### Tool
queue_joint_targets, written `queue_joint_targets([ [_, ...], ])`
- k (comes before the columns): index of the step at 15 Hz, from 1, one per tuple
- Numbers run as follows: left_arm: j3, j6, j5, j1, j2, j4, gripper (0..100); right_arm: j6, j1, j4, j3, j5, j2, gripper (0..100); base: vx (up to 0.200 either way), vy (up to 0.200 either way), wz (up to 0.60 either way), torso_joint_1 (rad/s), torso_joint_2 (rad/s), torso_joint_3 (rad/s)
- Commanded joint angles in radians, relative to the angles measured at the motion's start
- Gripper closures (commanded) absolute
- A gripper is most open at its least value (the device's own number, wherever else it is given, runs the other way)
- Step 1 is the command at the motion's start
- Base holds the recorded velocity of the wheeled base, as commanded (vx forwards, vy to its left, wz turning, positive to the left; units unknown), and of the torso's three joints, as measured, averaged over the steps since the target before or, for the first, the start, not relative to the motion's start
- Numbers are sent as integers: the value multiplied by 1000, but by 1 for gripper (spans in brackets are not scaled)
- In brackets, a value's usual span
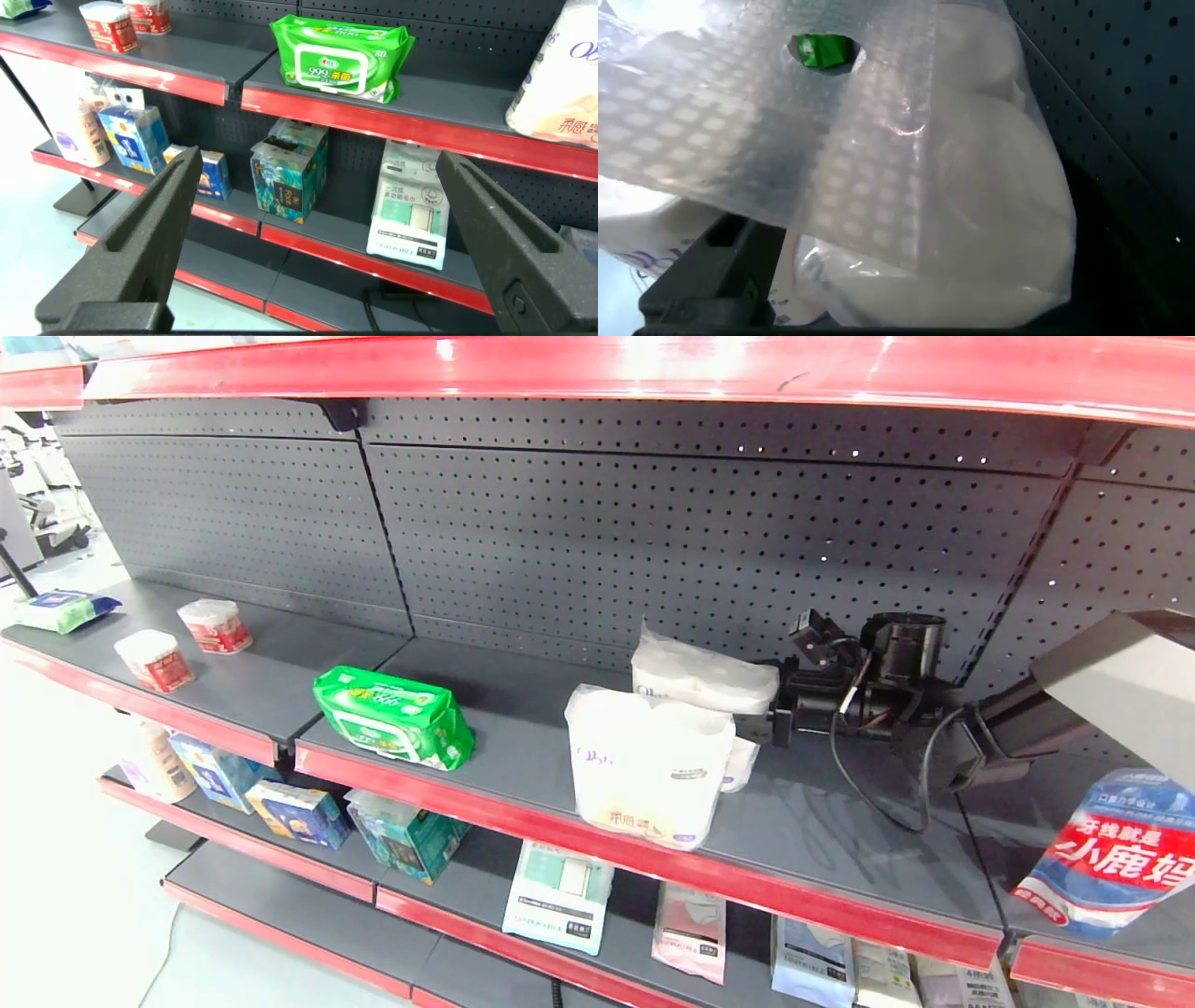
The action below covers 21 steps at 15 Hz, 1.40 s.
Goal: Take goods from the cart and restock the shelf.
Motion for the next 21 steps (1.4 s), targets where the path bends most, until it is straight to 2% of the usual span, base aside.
queue_joint_targets([
  [1, 0, 0, 0, 0, 0, 0, 0, 0, 0, 0, 18, 0, -22, 0, 0, 0, 0, 0, 0, 0],
  [7, 0, 0, 0, 0, 0, 0, 0, 0, -9, 2, 78, -4, -79, 0, 0, 0, 0, 0, 0, 0],
  [21, 0, 0, 0, 0, 0, 0, 0, 45, -24, 29, 70, -20, -159, 0, 0, 0, 0, 0, 0, 0],
])
